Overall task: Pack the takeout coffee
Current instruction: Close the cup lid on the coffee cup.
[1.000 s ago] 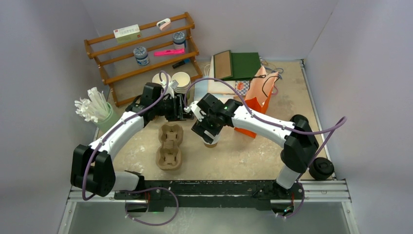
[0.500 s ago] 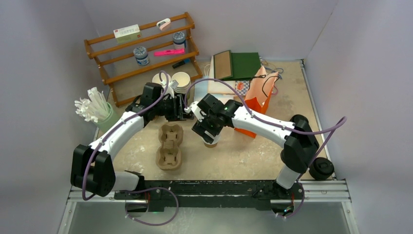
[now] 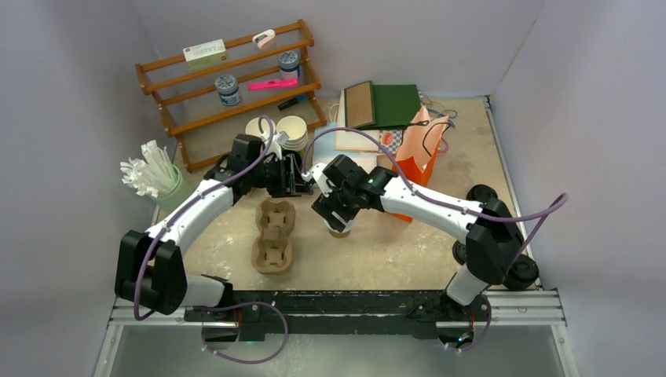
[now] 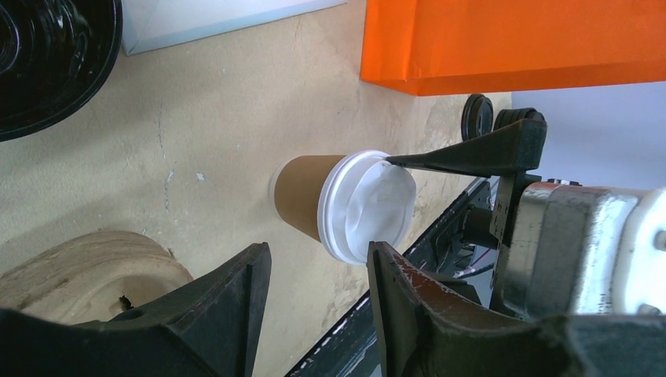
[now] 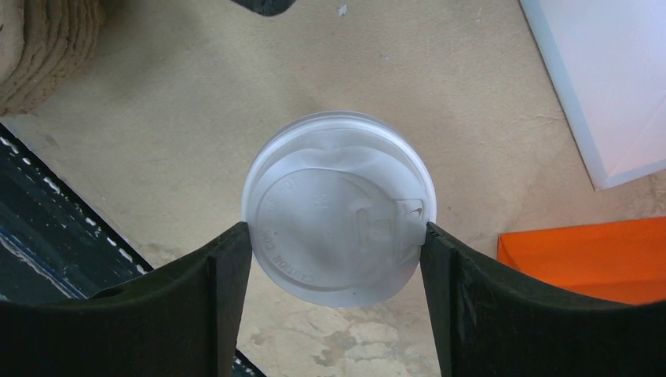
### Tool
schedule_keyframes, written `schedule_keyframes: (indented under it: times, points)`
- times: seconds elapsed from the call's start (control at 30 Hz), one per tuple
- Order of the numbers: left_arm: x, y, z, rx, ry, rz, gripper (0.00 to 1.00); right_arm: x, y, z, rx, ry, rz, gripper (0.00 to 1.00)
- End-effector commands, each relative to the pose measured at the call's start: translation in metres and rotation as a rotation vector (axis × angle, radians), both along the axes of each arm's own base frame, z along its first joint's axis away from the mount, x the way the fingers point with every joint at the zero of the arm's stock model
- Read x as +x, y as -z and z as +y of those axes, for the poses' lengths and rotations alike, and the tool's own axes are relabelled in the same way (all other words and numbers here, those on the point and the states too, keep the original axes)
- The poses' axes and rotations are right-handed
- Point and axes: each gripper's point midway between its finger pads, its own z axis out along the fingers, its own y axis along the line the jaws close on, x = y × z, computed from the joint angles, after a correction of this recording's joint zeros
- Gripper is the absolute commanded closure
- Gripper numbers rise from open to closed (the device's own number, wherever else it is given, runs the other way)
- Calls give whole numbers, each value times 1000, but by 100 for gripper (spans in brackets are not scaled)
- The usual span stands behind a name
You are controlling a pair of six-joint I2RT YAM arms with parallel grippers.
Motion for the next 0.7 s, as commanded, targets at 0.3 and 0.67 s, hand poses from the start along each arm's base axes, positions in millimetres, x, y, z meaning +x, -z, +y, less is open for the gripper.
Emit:
schedule_keyframes:
  times: [0.3,0.67]
  points:
    - [-6,7,-4,-28,49,7,49,-15,36,-24,-106,105,75,35]
    - [-20,24,-14,-60,94,74,52,-20,51,-36,-154,166,96,35]
